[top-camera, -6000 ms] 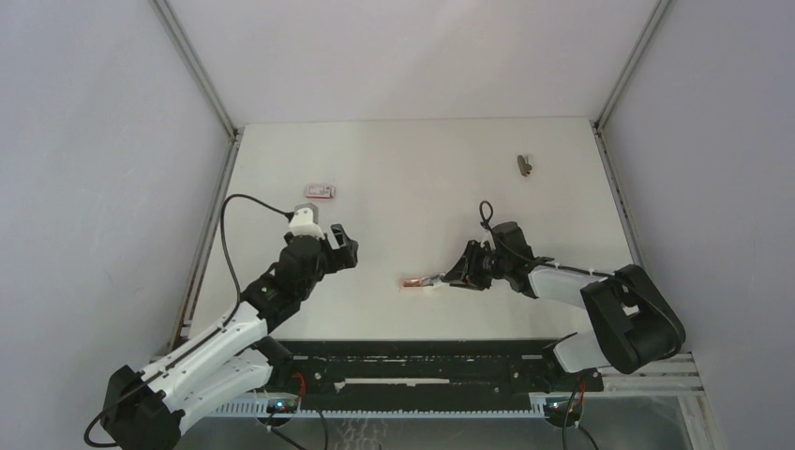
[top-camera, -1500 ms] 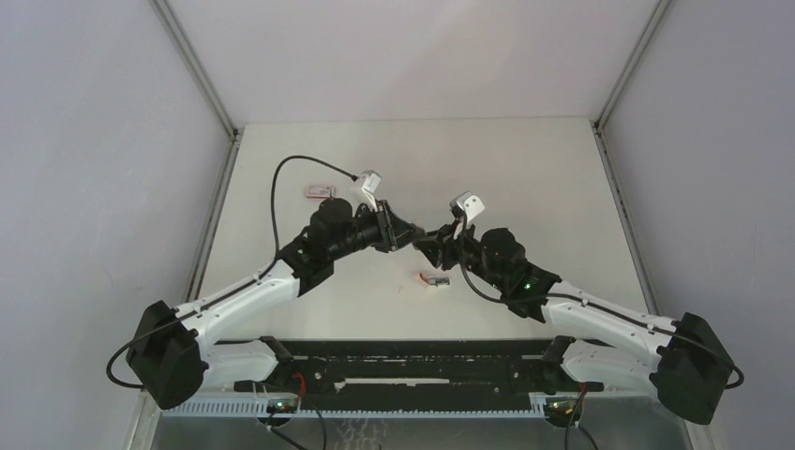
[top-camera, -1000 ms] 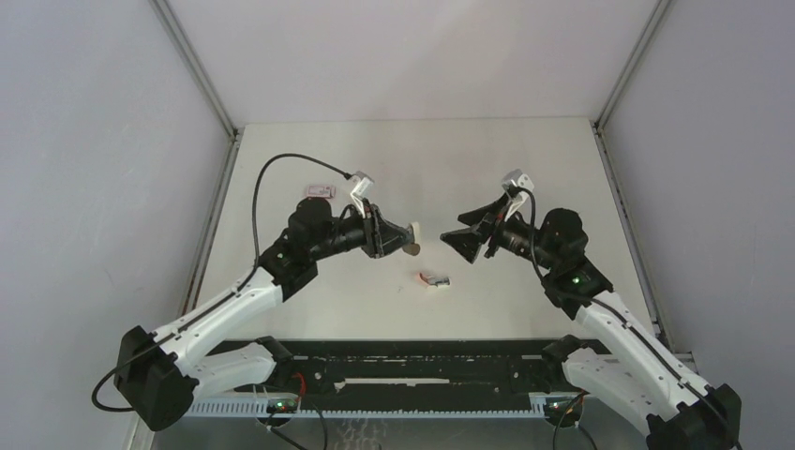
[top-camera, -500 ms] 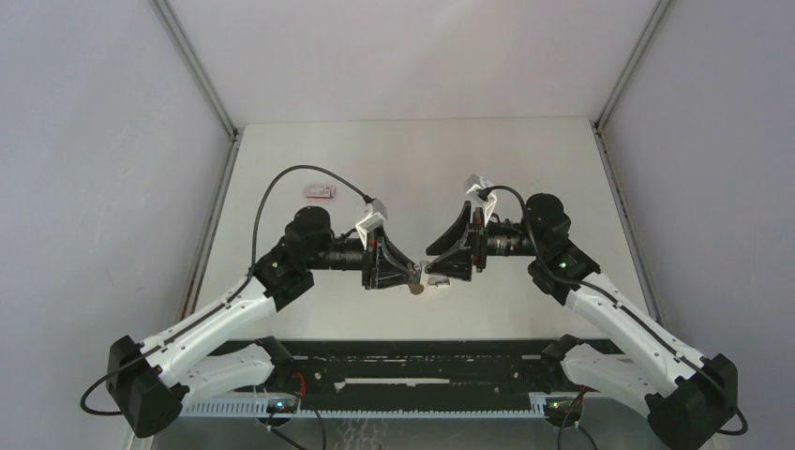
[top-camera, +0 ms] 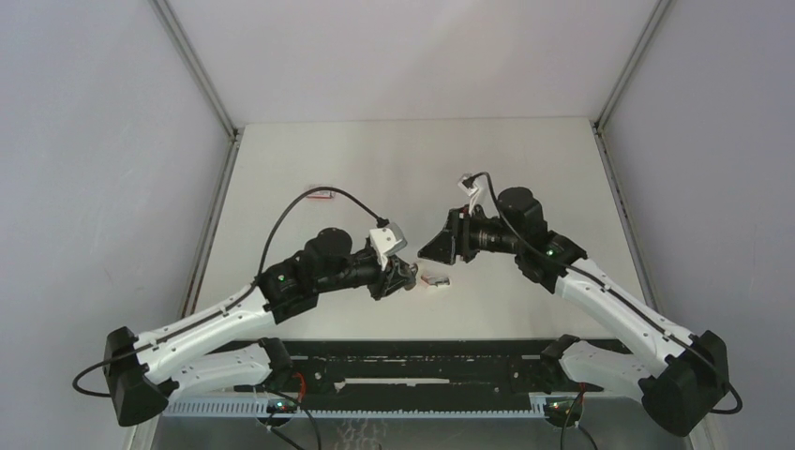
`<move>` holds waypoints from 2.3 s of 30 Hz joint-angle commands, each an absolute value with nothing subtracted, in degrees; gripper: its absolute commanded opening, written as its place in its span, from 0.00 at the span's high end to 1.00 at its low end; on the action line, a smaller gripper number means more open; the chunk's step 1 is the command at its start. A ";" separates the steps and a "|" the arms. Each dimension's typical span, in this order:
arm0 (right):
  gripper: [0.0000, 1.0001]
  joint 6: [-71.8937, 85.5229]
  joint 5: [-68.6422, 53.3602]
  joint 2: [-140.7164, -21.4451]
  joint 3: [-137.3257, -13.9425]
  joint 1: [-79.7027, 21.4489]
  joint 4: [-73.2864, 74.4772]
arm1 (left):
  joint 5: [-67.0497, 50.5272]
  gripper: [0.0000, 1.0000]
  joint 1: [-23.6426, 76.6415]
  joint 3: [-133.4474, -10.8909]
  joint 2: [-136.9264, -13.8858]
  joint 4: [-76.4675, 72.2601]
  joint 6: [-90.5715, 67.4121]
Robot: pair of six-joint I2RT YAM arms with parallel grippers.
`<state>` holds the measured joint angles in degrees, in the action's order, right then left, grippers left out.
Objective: Load the staples into the stapler
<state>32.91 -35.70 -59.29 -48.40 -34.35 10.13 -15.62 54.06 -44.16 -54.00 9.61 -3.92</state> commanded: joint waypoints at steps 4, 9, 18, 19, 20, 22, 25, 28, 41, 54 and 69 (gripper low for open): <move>0.48 37.41 -26.13 -61.47 -50.21 -38.41 12.55 | -5.90 1.00 56.71 -48.69 -56.83 10.76 1.13; 0.52 38.61 -25.84 -64.03 -50.19 -39.55 13.59 | -5.29 1.00 56.87 -48.61 -56.63 10.39 1.18; 0.55 39.76 -27.38 -66.44 -50.16 -41.28 12.24 | -5.96 1.00 56.87 -48.34 -56.26 9.49 1.06; 0.55 40.07 -27.78 -66.71 -50.17 -41.31 11.77 | -5.90 1.00 56.87 -48.41 -56.25 9.45 1.05; 0.57 40.30 -27.93 -66.99 -50.16 -41.39 11.47 | -5.91 1.00 56.87 -48.36 -56.27 9.41 1.07; 0.60 40.50 -28.11 -67.61 -50.14 -41.61 11.40 | -5.93 1.00 56.87 -48.29 -56.23 9.33 1.05; 0.67 40.58 -28.13 -68.34 -50.10 -41.66 11.70 | -5.87 1.00 56.87 -48.14 -56.10 9.06 1.05; 0.81 40.86 -28.09 -68.64 -49.80 -41.51 11.51 | -6.05 1.00 56.87 -47.90 -55.79 8.75 1.07; 1.00 35.17 -17.21 -65.42 -49.49 -41.08 13.31 | 2.59 0.09 56.87 -45.94 -54.96 3.63 -6.65; 1.00 28.59 12.70 -62.69 -49.57 -47.39 15.30 | 3.64 0.13 44.75 -41.24 -57.27 -3.08 -41.32; 1.00 26.24 27.50 -67.36 -52.67 -55.60 17.06 | -6.30 0.22 44.74 -46.71 -72.00 -7.51 -44.06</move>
